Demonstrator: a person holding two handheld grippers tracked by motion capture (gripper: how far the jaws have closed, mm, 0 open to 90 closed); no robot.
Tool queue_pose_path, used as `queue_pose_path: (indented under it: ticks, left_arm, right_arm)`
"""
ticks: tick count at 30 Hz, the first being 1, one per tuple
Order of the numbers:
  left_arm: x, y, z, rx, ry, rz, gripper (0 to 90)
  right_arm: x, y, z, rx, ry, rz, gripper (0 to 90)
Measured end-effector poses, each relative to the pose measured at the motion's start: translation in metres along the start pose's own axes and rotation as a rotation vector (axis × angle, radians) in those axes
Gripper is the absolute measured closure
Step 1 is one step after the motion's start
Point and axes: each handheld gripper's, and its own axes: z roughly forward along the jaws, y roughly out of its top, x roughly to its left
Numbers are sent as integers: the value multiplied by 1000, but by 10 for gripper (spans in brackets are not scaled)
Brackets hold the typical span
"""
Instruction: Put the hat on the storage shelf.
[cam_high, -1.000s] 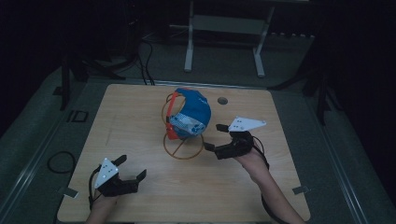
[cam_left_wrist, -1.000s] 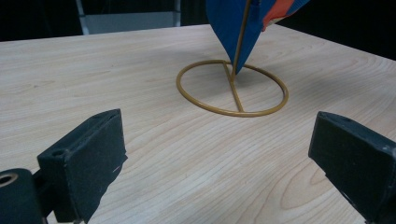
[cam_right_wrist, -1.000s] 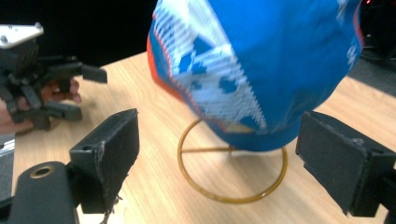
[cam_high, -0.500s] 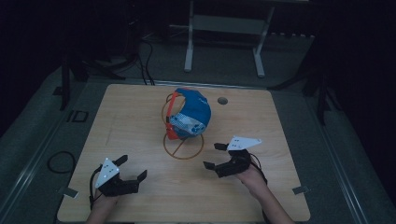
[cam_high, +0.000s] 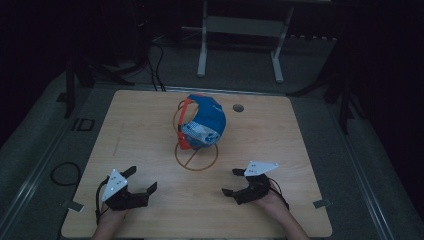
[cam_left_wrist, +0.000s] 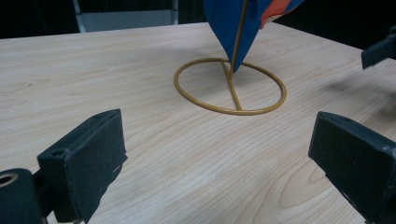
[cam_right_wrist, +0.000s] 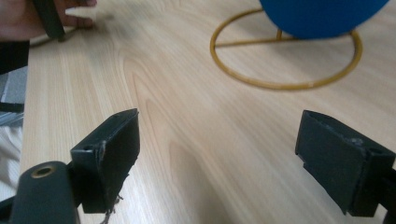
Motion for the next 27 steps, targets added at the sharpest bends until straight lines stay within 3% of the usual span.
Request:
queue_pose_path:
  ticks: [7, 21, 27]
  left_arm:
    - [-1, 0, 1, 3, -4, 2, 43]
    - [-1, 0, 1, 5, -2, 6, 43]
    - [-1, -1, 1, 5, -3, 9, 42]
  right_arm:
    - [0, -14, -3, 26, -10, -15, 136]
    - [-11, -25, -14, 3, -49, -16, 136]
    - [-15, -28, -15, 20, -63, -61, 137]
